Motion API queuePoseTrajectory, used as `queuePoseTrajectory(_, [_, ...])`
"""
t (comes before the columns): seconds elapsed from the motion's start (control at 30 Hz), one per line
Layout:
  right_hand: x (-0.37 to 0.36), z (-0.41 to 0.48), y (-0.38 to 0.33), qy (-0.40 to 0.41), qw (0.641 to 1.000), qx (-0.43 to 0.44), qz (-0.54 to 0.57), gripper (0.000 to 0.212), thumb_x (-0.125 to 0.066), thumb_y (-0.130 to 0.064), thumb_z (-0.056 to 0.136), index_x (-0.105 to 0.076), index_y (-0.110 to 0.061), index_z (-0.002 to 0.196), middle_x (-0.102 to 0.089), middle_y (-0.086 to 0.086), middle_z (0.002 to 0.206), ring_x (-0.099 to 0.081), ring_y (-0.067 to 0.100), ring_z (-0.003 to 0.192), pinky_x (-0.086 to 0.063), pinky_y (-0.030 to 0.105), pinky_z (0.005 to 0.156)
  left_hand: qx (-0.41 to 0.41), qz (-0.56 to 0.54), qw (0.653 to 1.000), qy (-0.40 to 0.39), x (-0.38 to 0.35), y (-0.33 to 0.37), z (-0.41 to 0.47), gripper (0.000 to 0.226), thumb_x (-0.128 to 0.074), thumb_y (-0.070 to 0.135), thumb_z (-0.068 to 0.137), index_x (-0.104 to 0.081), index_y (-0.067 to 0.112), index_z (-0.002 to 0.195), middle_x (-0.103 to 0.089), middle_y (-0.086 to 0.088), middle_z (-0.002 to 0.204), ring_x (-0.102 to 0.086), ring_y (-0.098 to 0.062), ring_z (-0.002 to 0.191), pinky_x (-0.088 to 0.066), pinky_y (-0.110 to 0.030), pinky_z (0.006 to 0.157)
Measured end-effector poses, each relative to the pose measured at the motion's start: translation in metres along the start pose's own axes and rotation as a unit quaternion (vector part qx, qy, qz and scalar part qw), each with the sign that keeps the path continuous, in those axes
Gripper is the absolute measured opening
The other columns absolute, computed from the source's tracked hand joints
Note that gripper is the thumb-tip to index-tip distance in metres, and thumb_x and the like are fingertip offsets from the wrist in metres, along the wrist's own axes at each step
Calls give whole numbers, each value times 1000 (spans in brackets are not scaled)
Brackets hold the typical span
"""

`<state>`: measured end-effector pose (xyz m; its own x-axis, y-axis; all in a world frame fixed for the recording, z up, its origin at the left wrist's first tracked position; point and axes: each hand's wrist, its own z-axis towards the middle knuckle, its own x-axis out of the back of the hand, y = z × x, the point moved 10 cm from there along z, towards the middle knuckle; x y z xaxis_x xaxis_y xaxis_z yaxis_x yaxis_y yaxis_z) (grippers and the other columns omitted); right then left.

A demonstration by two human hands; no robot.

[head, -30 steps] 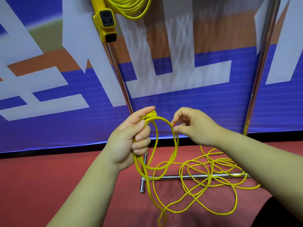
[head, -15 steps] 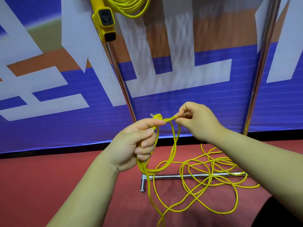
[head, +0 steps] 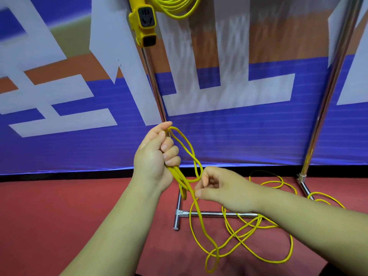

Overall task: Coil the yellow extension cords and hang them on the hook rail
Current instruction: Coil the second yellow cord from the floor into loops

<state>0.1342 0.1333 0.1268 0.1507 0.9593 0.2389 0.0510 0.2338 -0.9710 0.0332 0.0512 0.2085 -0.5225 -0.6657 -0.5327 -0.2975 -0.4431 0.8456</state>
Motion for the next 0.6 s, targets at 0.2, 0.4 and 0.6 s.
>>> queuePoseTrajectory(0.2, [-22, 1, 1, -42, 999, -16, 18, 28, -68, -5, 91, -41, -14, 88, -63, -5, 96, -66, 5, 75, -51, 20, 75, -17, -62, 996, 56, 14, 9, -3, 27, -35, 13, 107, -62, 12, 113, -30, 5, 59, -25, -5, 43, -25, -16, 38])
queuePoseTrajectory(0.4, [-33, 2, 10, -94, 982, -62, 151, 28, -68, -17, 88, -40, -17, 86, -69, 3, 83, -62, 18, 69, -45, 26, 62, -8, -130, 985, 110, 45, 15, -1, 27, -37, 15, 108, -61, 11, 119, -30, 5, 61, -27, -5, 42, -31, -15, 37])
queuePoseTrajectory(0.6, [-21, -5, 22, -153, 978, -104, 92, 20, -60, -22, 98, -49, -15, 83, -64, 4, 74, -57, 9, 61, -42, 21, 58, -8, -163, 980, 112, 72, 29, 5, 25, -41, 18, 106, -63, 17, 118, -33, 7, 60, -27, -4, 41, -26, -16, 34])
